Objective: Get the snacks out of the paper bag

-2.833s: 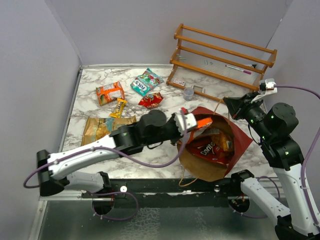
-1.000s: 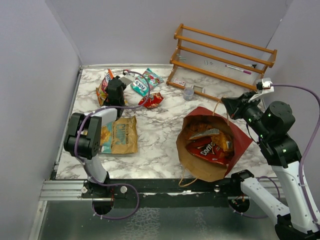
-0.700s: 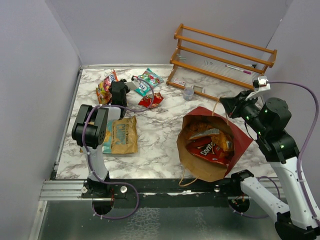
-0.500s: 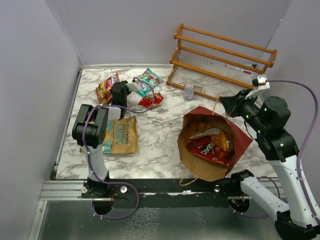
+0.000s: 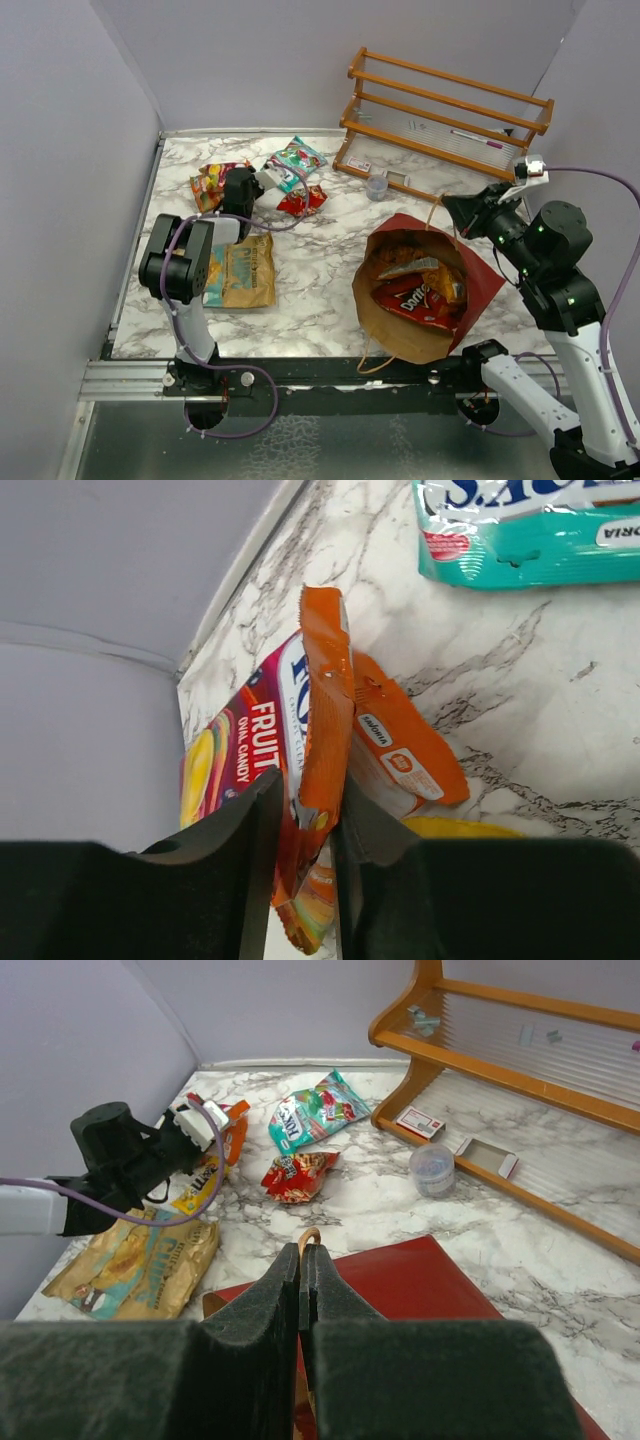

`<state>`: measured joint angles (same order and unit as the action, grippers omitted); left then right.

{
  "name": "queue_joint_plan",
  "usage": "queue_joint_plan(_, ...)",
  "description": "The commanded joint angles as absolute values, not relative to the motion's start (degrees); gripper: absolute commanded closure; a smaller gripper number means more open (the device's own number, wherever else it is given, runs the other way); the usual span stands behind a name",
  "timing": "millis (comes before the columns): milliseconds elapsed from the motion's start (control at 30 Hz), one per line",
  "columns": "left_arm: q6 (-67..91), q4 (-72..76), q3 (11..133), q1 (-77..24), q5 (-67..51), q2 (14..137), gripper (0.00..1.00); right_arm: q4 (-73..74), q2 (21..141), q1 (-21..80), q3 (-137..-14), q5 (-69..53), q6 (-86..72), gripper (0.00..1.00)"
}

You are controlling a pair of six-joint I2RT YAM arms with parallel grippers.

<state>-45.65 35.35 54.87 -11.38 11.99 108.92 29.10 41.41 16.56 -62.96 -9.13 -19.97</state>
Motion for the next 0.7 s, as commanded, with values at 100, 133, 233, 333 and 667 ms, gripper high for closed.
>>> queue_joint_plan(100,-33.7,24.9,58.7,-11.6,9.3,93.8,0.45,28.2,40.4,16.9,-63.8,-10.3,-20.7,0.97)
queue_joint_plan(133,-32.1,22.4,58.8,-11.6,7.0,91.0,0.34,28.1,40.3,16.9,-63.7,-10.3,-20.7,0.97)
queue_joint_plan(233,-27.4,15.0,57.9,-11.7,-3.1,82.9,0.19,27.9,40.1,16.9,-63.4,-10.5,-21.1,0.97)
queue_joint_plan(333,-19.1,12.0,55.2,-11.9,-10.0,74.3,0.19,27.2,39.6,16.9,-62.8,-10.8,-21.3,0.97)
queue_joint_plan(667,22.6,18.4,41.4,-13.8,-25.7,50.8,0.22,26.7,39.6,16.9,-62.0,-11.1,-21.3,0.97)
